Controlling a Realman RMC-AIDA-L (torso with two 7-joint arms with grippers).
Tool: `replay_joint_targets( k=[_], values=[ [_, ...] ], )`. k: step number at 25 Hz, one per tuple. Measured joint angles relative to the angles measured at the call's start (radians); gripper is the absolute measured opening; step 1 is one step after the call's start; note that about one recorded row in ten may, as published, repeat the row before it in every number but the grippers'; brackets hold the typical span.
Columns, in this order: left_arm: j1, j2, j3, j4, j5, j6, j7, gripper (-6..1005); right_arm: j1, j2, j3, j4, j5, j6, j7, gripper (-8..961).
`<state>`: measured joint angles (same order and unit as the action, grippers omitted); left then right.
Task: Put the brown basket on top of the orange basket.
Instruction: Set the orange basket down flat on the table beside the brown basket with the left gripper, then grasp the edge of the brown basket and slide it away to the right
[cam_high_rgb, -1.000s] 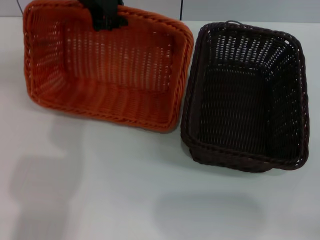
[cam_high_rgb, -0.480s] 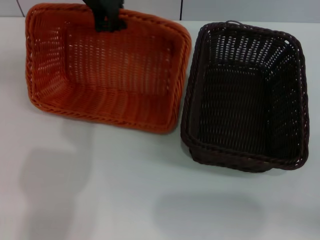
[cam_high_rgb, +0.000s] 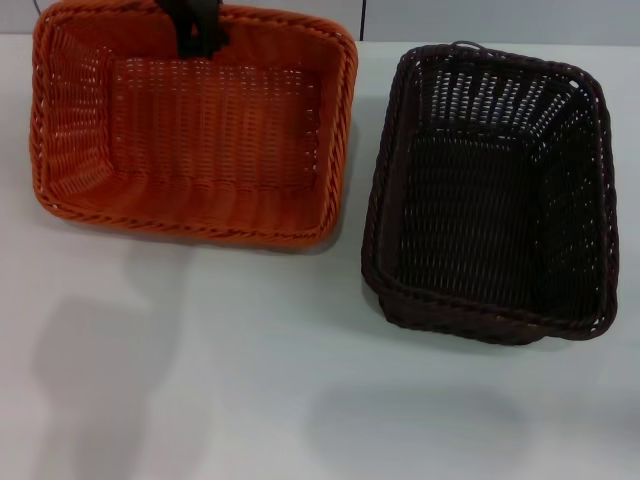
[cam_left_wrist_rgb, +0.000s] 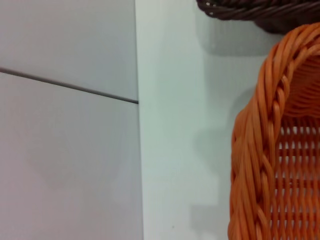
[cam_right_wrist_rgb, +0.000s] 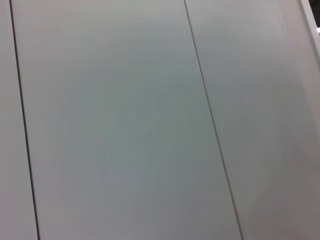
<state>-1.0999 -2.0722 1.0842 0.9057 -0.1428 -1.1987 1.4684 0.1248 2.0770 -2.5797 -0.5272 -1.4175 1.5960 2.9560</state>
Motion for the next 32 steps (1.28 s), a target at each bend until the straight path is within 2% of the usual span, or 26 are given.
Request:
replay_joint_targets(
  k=[2,17,22,32],
  values=[
    [0.022,-0.001,0.068,-0.017,-0.010,0.070,-0.034,239,0.004,-0.001,0.001,0.006,0.000,-0.005,0.000,810],
    [0.036,-0.005,0.127,-0.048,-0.051,0.124,-0.042,333,0.027,0.003,-0.001,0.007,0.000,-0.019,0.000,810],
    [0.044,-0.007,0.193,-0.037,-0.061,0.185,-0.086,542,0.028,0.003,-0.007,0.003,0.000,-0.026,0.000,810],
    [0.076,-0.003,0.200,0.058,-0.061,0.262,-0.151,688,0.023,0.003,-0.011,0.001,-0.001,-0.027,0.000,809]
  ],
)
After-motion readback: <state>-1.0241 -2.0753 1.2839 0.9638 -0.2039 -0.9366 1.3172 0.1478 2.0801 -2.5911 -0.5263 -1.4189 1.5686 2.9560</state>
